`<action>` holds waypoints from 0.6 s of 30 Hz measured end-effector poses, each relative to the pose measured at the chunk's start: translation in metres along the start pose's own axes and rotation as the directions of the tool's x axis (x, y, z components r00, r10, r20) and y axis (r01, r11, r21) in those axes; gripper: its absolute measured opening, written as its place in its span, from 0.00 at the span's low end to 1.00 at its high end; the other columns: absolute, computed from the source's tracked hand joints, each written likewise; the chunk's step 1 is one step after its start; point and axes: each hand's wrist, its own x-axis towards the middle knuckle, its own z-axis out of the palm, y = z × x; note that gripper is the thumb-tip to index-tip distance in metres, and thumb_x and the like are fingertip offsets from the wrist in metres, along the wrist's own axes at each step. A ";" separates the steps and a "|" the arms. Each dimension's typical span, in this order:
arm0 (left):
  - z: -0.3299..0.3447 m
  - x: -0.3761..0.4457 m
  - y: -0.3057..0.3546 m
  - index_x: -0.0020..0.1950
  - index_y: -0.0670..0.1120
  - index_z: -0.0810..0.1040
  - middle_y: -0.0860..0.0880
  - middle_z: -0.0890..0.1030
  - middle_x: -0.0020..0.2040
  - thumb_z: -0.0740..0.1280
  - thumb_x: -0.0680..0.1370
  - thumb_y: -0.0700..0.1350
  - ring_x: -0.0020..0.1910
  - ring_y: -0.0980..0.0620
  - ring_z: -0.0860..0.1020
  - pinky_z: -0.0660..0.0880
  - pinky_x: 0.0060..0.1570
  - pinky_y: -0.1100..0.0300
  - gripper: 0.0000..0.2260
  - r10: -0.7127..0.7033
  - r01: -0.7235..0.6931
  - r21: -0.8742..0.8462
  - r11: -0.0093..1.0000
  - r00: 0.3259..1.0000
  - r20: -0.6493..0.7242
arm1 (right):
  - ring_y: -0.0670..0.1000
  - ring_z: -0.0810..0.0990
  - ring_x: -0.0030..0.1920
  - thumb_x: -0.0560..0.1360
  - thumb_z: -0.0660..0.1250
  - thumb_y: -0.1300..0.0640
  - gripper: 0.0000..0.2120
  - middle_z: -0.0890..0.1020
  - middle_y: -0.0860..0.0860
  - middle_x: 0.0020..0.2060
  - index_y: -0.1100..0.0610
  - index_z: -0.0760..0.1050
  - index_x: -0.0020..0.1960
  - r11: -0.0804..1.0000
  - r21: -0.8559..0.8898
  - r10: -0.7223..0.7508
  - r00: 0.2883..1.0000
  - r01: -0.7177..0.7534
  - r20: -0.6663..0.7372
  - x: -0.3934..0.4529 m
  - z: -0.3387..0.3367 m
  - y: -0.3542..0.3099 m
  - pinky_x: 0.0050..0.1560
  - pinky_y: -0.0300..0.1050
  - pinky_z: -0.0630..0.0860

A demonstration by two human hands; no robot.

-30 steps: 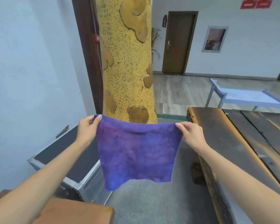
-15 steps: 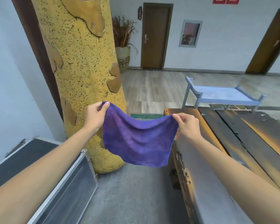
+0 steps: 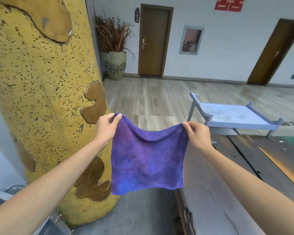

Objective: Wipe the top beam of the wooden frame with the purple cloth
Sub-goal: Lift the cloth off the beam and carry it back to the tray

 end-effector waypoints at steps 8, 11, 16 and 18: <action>0.053 0.144 -0.032 0.41 0.34 0.77 0.46 0.74 0.34 0.65 0.83 0.46 0.35 0.53 0.69 0.64 0.34 0.59 0.17 0.036 -0.035 0.057 0.998 0.999 -0.009 | 0.52 0.76 0.36 0.83 0.61 0.42 0.15 0.79 0.47 0.31 0.48 0.80 0.44 1.000 0.015 0.007 0.994 -0.005 -0.111 0.137 0.029 0.043 0.40 0.51 0.72; 0.072 0.197 -0.045 0.41 0.35 0.77 0.47 0.73 0.34 0.66 0.82 0.46 0.35 0.52 0.69 0.64 0.36 0.56 0.16 0.021 -0.022 0.039 0.999 1.000 0.015 | 0.47 0.77 0.35 0.82 0.63 0.42 0.16 0.79 0.47 0.32 0.49 0.81 0.44 1.000 0.015 0.019 0.994 -0.017 -0.112 0.190 0.041 0.058 0.39 0.49 0.72; 0.116 0.294 -0.085 0.39 0.45 0.79 0.56 0.76 0.31 0.66 0.81 0.51 0.32 0.60 0.72 0.68 0.34 0.61 0.14 0.032 -0.034 0.044 0.998 0.999 0.030 | 0.43 0.79 0.36 0.83 0.63 0.43 0.13 0.81 0.46 0.33 0.47 0.81 0.45 1.000 0.002 0.002 0.995 -0.002 -0.102 0.287 0.075 0.091 0.37 0.33 0.68; 0.132 0.328 -0.104 0.41 0.48 0.81 0.57 0.79 0.32 0.66 0.80 0.53 0.33 0.59 0.74 0.74 0.37 0.58 0.12 0.017 -0.020 0.044 0.999 0.998 0.068 | 0.41 0.78 0.36 0.83 0.63 0.44 0.10 0.80 0.42 0.33 0.44 0.78 0.44 1.000 0.005 -0.003 0.995 0.003 -0.102 0.320 0.091 0.103 0.36 0.31 0.67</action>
